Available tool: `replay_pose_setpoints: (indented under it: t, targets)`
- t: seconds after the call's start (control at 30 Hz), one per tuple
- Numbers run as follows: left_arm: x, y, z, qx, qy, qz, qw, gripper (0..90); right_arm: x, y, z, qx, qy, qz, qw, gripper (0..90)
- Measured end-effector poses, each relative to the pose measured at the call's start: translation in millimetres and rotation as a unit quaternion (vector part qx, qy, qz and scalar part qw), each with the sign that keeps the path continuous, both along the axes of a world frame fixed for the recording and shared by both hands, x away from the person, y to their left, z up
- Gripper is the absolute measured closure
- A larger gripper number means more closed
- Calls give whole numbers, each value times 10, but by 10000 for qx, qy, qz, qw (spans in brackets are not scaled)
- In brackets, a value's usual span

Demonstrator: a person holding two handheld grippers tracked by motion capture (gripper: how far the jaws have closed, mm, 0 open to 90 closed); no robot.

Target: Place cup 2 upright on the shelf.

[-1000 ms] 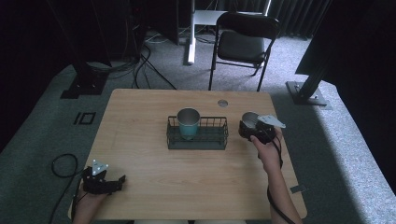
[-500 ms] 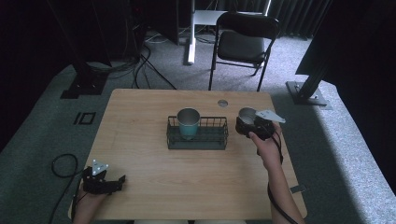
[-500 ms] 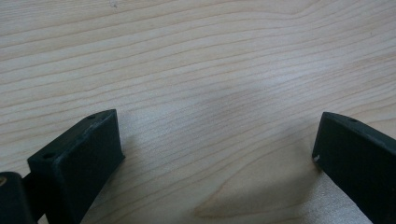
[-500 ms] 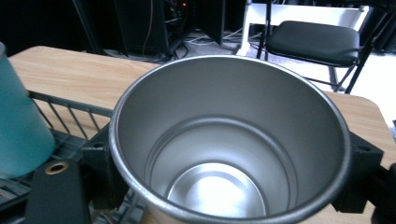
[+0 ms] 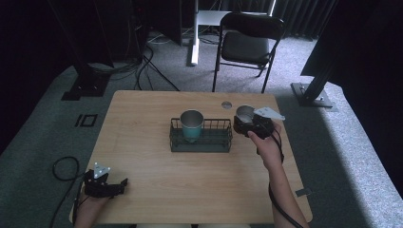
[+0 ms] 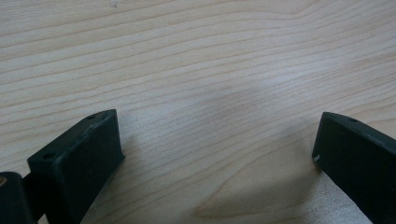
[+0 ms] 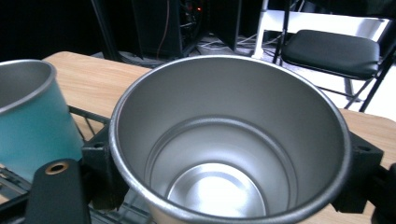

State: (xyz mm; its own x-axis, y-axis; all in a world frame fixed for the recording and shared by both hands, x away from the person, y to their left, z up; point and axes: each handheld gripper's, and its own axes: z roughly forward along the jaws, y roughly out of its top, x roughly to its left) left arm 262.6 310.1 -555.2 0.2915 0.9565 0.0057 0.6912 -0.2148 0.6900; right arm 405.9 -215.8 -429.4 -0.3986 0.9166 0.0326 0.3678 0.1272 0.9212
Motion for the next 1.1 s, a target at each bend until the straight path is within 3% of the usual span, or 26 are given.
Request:
replay_pose_setpoints:
  t: [1.1]
  targets:
    - [0, 0, 0, 1, 1, -1, 10000, 20, 17, 564, 89, -44, -27, 607, 9981, 182]
